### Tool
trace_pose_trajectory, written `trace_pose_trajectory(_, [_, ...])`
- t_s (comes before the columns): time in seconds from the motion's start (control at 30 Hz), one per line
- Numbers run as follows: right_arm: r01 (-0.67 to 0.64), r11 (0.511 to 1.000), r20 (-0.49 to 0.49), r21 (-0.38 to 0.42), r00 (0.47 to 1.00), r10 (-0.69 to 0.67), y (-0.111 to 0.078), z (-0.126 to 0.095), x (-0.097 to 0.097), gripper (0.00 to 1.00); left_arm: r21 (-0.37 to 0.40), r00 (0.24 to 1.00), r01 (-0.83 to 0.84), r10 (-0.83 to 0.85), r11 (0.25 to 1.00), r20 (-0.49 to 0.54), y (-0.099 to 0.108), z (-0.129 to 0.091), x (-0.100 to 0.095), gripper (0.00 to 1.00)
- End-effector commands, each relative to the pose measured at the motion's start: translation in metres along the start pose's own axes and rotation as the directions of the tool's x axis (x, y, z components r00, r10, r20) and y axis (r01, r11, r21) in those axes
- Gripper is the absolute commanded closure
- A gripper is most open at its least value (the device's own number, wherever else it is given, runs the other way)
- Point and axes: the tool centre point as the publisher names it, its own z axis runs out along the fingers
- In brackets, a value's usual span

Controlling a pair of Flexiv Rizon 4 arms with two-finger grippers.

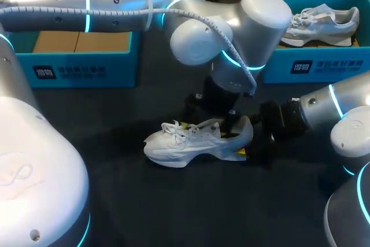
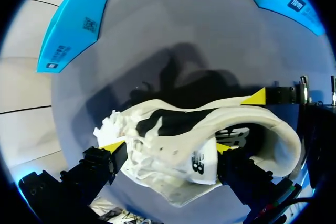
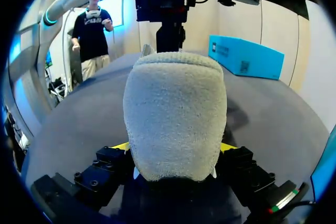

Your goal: Take the shoe out of the shoebox, open the shoe tongue, remove and reinsert the insole, then place the shoe into the shoebox

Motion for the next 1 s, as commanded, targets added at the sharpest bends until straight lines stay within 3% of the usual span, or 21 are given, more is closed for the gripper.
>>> trace_pose_trajectory(0.03, [0.000,1.000,0.002,0.003,1.000,0.000,-0.001,0.001,0.000,1.00,0.004,1.000,0.012,-0.012,1.000,0.022,0.003,-0.008,-0.004,0.00])
trace_pose_trajectory(0.33, [0.000,1.000,0.002,0.003,1.000,0.000,-0.001,0.001,0.000,1.00,-0.046,0.998,0.060,-0.060,0.997,0.001,0.006,-0.023,-0.022,0.02])
trace_pose_trajectory(0.37, [0.000,1.000,0.002,0.003,1.000,0.000,-0.001,0.001,0.000,1.00,-0.052,0.998,0.060,-0.060,0.997,-0.001,0.007,-0.024,-0.023,0.15])
trace_pose_trajectory(0.4, [0.000,1.000,0.002,0.003,1.000,0.000,-0.001,0.001,0.000,1.00,-0.052,0.998,0.060,-0.060,0.997,-0.001,0.007,-0.024,-0.023,0.15])
trace_pose_trajectory(0.43, [0.000,1.000,0.002,0.003,1.000,0.000,-0.001,0.001,0.000,1.00,-0.061,0.998,0.057,-0.058,0.997,-0.011,0.009,-0.025,-0.025,0.39])
trace_pose_trajectory(0.47, [0.000,1.000,0.002,0.003,1.000,0.000,-0.001,0.001,0.000,1.00,-0.069,0.998,0.051,-0.053,0.996,-0.016,0.010,-0.026,-0.025,0.52])
trace_pose_trajectory(0.53, [0.000,1.000,0.002,0.003,1.000,0.000,-0.001,0.001,0.000,1.00,-0.082,0.999,0.039,-0.042,0.996,-0.026,0.012,-0.026,-0.026,0.60])
trace_pose_trajectory(0.7, [0.000,1.000,0.002,0.003,1.000,0.000,-0.001,0.001,0.000,1.00,-0.118,0.999,0.013,-0.019,0.993,-0.051,0.021,-0.028,-0.027,0.96])
trace_pose_trajectory(0.73, [0.000,1.000,0.002,0.003,1.000,0.000,-0.001,0.001,0.000,1.00,-0.122,0.998,0.010,-0.018,0.993,-0.060,0.024,-0.028,-0.029,1.00])
trace_pose_trajectory(1.0, [0.000,1.000,0.002,0.003,1.000,0.000,-0.001,0.001,0.000,1.00,-0.145,0.993,0.008,-0.025,0.989,-0.114,0.033,-0.029,-0.036,1.00])
